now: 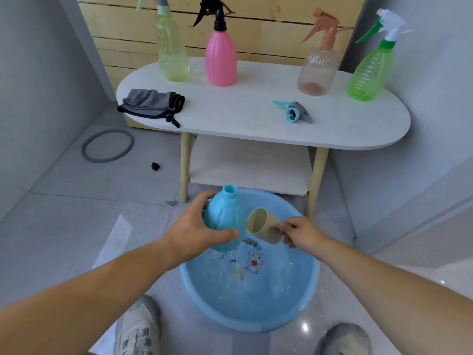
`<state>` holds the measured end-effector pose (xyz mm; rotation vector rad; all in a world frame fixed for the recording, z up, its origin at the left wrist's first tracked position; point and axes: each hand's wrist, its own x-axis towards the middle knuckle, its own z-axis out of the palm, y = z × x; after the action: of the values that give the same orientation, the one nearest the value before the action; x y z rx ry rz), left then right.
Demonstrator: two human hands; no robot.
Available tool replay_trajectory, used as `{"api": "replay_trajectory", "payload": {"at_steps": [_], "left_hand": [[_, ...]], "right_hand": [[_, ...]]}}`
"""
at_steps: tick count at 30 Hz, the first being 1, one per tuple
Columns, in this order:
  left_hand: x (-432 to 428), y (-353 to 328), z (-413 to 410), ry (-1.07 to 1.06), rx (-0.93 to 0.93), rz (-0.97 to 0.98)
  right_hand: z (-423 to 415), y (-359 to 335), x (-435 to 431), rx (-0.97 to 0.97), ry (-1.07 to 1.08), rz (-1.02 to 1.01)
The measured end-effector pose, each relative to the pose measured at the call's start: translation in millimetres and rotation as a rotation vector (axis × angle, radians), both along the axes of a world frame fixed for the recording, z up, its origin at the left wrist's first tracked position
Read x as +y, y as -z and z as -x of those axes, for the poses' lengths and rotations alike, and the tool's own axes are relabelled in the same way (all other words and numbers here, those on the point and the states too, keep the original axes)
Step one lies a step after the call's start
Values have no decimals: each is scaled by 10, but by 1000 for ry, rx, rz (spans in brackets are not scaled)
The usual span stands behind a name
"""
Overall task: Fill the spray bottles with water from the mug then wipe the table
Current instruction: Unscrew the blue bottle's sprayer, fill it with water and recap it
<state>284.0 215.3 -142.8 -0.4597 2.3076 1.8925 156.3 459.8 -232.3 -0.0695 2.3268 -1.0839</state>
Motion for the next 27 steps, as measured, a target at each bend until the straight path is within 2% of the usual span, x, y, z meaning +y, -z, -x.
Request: {"api": "replay_trajectory", "payload": {"at_steps": [8,19,27], "left_hand": [[3,152,83,8,-22,27],[-64,206,185,-33,-55,60],[-111,183,173,-36,-44,66]], "right_hand": [[164,598,-110,-68,-10,-137],[235,816,-204,-58,-57,-185],[206,544,-113,-15,53,1]]}}
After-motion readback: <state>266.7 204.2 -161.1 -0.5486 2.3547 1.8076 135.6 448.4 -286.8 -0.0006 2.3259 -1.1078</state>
